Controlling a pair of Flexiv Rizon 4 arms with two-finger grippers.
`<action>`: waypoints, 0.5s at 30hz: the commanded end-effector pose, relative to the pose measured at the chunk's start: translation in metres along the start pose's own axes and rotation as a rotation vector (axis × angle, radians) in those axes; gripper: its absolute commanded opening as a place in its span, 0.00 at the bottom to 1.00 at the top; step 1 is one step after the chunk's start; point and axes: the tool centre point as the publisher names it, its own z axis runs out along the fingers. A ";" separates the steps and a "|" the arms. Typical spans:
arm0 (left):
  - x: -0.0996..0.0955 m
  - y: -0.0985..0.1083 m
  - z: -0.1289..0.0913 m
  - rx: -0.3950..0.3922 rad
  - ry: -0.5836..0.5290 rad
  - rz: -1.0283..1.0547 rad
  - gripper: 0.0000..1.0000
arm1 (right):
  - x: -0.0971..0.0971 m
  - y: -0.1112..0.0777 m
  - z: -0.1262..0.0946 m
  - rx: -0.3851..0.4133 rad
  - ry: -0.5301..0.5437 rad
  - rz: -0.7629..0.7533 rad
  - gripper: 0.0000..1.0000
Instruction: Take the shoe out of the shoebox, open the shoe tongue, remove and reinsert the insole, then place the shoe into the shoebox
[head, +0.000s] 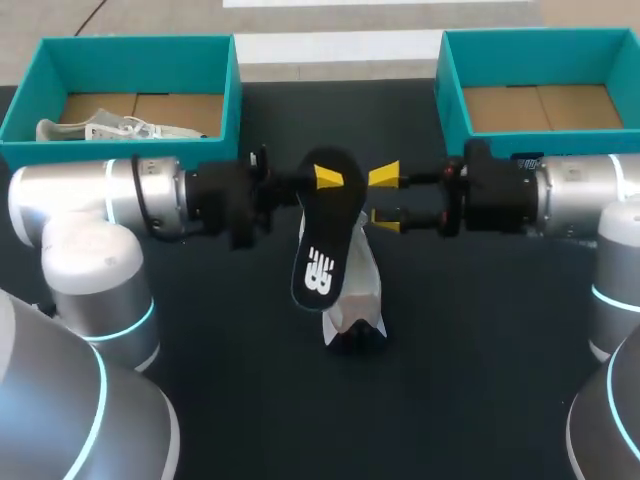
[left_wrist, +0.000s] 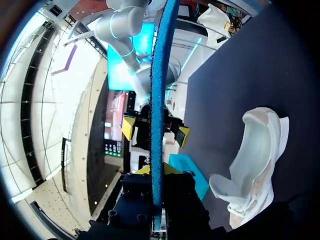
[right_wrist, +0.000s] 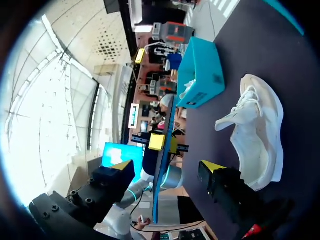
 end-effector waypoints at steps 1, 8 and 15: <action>0.003 -0.008 -0.017 -0.002 0.015 -0.003 0.00 | 0.000 -0.003 -0.020 -0.008 -0.005 -0.038 1.00; 0.010 -0.015 -0.024 -0.002 0.025 -0.016 0.00 | -0.013 0.001 -0.035 0.035 -0.043 -0.047 1.00; 0.016 -0.021 -0.028 -0.006 0.026 -0.035 0.00 | -0.022 0.001 -0.049 0.040 -0.067 -0.017 1.00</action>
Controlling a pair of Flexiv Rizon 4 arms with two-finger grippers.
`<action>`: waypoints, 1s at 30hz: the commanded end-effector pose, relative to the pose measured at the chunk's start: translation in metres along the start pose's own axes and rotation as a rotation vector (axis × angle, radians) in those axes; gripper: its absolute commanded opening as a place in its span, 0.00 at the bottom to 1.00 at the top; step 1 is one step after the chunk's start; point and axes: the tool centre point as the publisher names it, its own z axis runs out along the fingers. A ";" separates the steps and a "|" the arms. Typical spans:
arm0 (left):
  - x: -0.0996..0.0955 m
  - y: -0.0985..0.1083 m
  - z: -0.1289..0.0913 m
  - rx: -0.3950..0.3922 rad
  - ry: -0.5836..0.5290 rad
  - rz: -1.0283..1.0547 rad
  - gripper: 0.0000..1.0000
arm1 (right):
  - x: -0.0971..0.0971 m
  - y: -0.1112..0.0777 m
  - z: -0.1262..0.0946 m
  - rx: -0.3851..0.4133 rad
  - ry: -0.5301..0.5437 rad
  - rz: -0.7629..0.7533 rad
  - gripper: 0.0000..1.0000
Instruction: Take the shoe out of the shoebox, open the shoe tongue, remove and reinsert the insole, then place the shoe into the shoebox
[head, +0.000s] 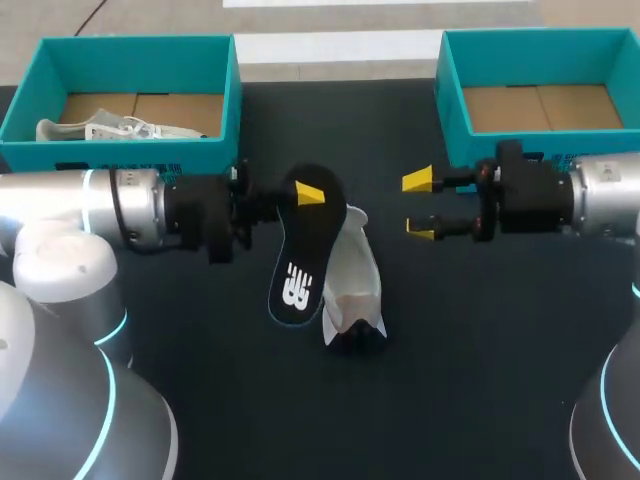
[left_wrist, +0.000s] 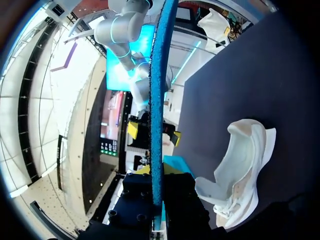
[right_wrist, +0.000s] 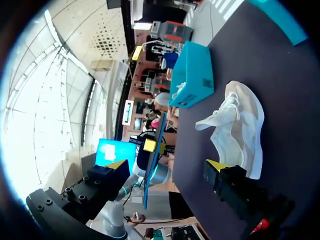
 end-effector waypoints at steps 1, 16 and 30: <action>0.002 -0.008 -0.004 -0.008 -0.005 -0.003 0.00 | -0.001 -0.001 -0.010 0.010 -0.010 0.005 1.00; 0.001 -0.011 -0.002 -0.008 -0.006 -0.015 0.00 | -0.004 0.000 -0.013 -0.018 -0.139 0.066 1.00; 0.001 -0.011 -0.002 -0.008 -0.006 -0.015 0.00 | 0.028 0.006 -0.002 0.561 -0.405 -1.220 1.00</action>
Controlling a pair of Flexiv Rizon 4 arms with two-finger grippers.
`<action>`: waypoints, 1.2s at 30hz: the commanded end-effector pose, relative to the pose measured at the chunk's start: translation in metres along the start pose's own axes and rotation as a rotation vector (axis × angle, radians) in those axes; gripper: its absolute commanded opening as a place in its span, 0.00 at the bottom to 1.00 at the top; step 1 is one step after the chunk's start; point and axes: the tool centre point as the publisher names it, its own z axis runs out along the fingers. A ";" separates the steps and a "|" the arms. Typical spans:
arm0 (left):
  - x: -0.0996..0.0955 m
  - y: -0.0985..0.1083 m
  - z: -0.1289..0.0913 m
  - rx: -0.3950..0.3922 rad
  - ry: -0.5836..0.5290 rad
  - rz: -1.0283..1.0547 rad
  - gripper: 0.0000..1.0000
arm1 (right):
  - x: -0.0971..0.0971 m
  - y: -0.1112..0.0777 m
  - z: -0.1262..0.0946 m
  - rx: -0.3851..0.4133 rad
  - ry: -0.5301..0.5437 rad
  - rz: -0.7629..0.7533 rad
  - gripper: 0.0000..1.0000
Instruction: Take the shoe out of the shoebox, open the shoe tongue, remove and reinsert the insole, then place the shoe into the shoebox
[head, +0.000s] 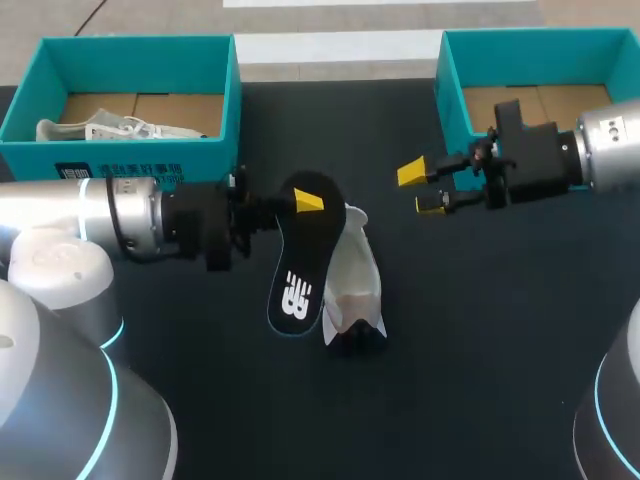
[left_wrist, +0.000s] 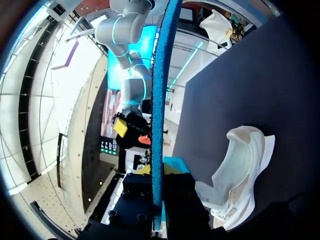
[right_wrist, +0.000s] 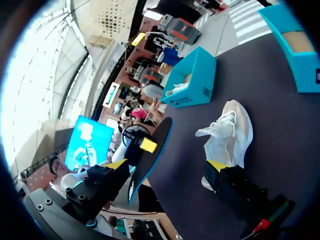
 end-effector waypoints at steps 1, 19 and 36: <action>0.000 -0.002 0.000 -0.004 -0.002 0.001 0.00 | 0.002 0.005 -0.001 0.407 -0.173 -0.985 1.00; 0.000 -0.002 0.000 -0.004 -0.002 0.001 0.00 | 0.002 0.005 -0.001 0.407 -0.173 -0.985 1.00; 0.000 -0.002 0.000 -0.004 -0.002 0.001 0.00 | -0.030 -0.002 0.002 0.412 -0.403 -1.347 1.00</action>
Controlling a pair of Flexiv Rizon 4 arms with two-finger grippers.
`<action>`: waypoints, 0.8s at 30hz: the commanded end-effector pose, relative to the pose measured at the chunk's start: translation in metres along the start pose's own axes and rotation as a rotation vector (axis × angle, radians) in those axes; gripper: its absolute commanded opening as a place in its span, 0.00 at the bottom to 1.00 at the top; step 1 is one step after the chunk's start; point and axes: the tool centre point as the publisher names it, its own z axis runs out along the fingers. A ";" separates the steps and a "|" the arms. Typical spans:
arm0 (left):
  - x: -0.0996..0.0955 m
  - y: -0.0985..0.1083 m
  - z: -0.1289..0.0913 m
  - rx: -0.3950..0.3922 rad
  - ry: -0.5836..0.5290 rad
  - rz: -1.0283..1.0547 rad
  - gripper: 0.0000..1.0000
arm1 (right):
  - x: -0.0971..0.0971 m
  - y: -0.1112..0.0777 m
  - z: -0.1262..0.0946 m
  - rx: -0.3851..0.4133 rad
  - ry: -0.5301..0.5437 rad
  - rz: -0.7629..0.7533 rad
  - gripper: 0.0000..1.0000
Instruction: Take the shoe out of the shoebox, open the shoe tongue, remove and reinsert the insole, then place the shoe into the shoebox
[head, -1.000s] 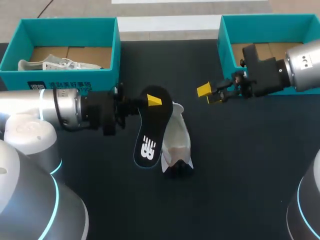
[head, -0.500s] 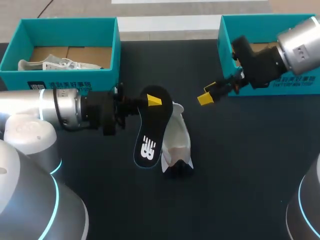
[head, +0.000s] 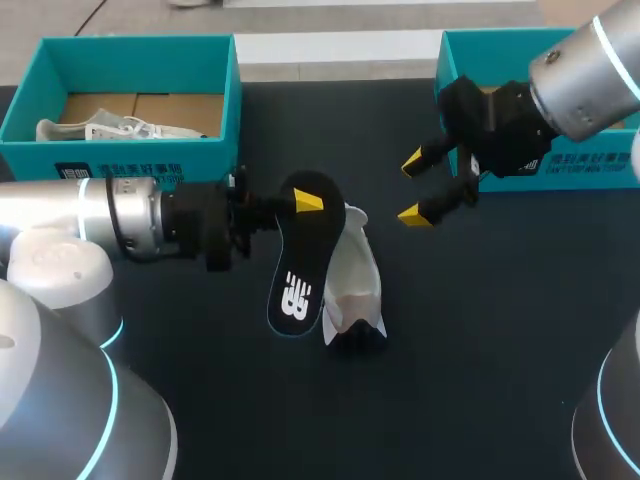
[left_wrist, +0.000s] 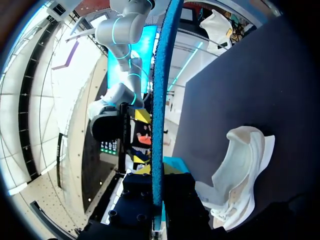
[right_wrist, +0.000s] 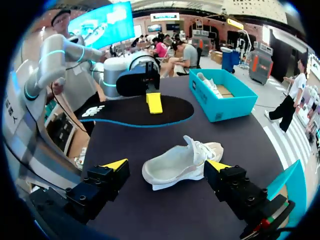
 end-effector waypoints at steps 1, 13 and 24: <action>0.001 -0.001 0.001 -0.004 -0.002 0.001 0.00 | 0.002 -0.011 0.009 0.078 -0.114 -0.235 1.00; 0.001 -0.001 0.001 -0.004 -0.002 0.001 0.00 | -0.009 -0.044 0.040 0.048 -0.051 -0.199 1.00; 0.001 -0.001 0.001 -0.004 -0.002 0.001 0.00 | -0.011 -0.064 0.067 0.019 -0.016 -0.183 1.00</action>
